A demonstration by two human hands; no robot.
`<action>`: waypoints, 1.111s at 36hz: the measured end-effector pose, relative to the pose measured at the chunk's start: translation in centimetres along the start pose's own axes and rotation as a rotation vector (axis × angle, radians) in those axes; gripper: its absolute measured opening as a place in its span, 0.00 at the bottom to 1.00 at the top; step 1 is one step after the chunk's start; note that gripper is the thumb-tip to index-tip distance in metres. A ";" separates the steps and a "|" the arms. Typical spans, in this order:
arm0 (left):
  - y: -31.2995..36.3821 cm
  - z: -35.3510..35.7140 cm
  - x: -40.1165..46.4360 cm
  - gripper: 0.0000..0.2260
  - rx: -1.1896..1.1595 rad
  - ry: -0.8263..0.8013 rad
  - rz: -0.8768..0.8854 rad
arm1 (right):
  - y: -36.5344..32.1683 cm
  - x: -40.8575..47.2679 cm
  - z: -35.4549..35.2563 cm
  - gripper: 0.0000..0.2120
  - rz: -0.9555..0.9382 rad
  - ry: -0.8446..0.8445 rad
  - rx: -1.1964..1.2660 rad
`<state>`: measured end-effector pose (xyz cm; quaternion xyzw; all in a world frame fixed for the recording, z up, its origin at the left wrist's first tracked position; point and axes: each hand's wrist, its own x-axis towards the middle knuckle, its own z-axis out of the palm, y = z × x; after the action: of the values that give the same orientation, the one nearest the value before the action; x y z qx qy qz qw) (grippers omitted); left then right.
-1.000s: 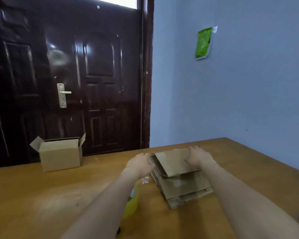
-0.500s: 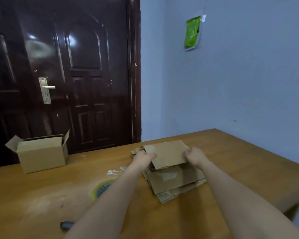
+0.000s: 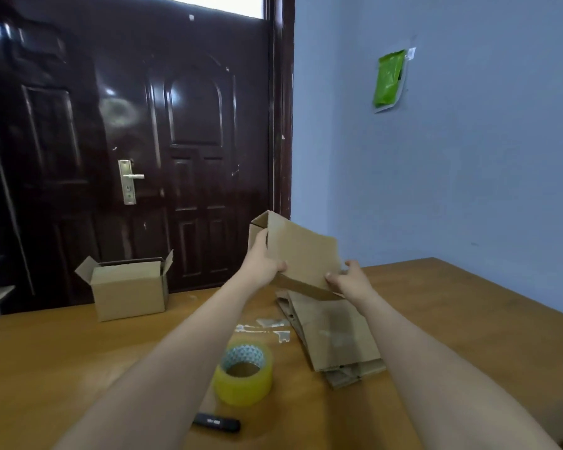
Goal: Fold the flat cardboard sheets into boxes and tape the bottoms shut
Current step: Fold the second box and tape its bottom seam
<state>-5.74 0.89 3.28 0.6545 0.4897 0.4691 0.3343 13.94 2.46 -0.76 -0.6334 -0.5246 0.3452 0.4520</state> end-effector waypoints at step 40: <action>-6.3 -18.6 -7.1 0.11 0.632 0.410 0.021 | -7.3 -4.1 18.7 0.26 -0.329 -0.301 0.061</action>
<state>-25.89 -4.38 1.83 0.6229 0.6602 0.4196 0.0060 -6.56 2.67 -0.71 -0.4669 -0.6717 0.3731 0.4377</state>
